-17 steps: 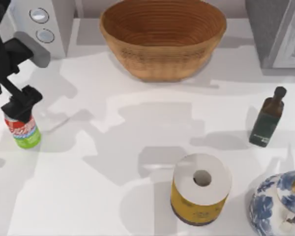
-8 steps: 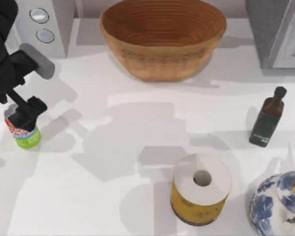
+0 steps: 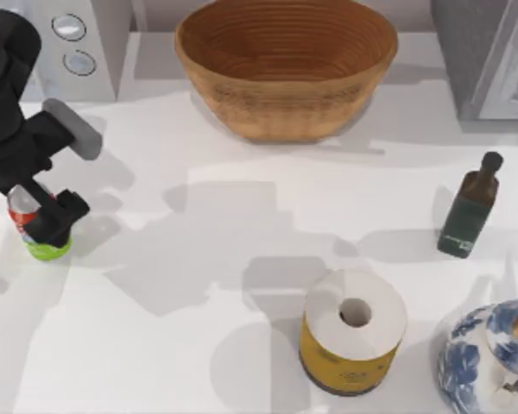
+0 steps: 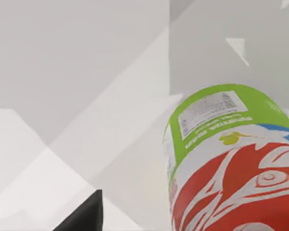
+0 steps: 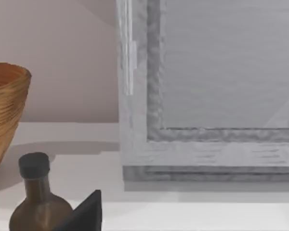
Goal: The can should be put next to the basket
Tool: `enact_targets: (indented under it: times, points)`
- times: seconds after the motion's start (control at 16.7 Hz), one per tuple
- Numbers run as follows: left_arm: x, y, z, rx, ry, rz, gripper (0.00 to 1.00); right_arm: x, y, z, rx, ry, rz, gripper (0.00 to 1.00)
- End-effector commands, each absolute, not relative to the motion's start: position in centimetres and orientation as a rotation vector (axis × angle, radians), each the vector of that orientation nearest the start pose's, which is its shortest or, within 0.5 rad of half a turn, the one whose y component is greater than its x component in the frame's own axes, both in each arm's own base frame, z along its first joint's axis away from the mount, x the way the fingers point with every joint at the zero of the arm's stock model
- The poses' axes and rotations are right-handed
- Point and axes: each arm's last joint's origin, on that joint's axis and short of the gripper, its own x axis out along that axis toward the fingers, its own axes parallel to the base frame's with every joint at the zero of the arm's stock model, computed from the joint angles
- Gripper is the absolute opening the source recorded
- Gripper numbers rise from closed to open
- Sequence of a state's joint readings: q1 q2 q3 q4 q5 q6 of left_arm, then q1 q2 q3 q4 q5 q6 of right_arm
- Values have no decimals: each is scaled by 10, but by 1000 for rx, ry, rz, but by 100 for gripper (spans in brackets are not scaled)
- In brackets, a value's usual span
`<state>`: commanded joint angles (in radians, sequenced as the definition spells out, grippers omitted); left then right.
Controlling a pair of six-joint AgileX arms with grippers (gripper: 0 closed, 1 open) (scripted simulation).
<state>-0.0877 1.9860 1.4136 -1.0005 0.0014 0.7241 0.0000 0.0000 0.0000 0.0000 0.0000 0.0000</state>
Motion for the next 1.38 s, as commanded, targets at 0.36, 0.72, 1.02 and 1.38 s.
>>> enact_targets:
  times: [0.36, 0.72, 1.02, 1.38]
  points:
    - [369, -29, 160, 629, 1480, -630, 47, 106, -1, 160, 0, 0, 0, 100]
    - [369, -29, 160, 629, 1480, -630, 2, 106, -1, 160, 0, 0, 0, 100]
    - [369, -29, 160, 629, 1480, -630, 0, 106, -1, 160, 0, 0, 0, 100]
    - [370, -34, 158, 628, 1480, -632, 0, 106, -1, 160, 0, 0, 0, 100]
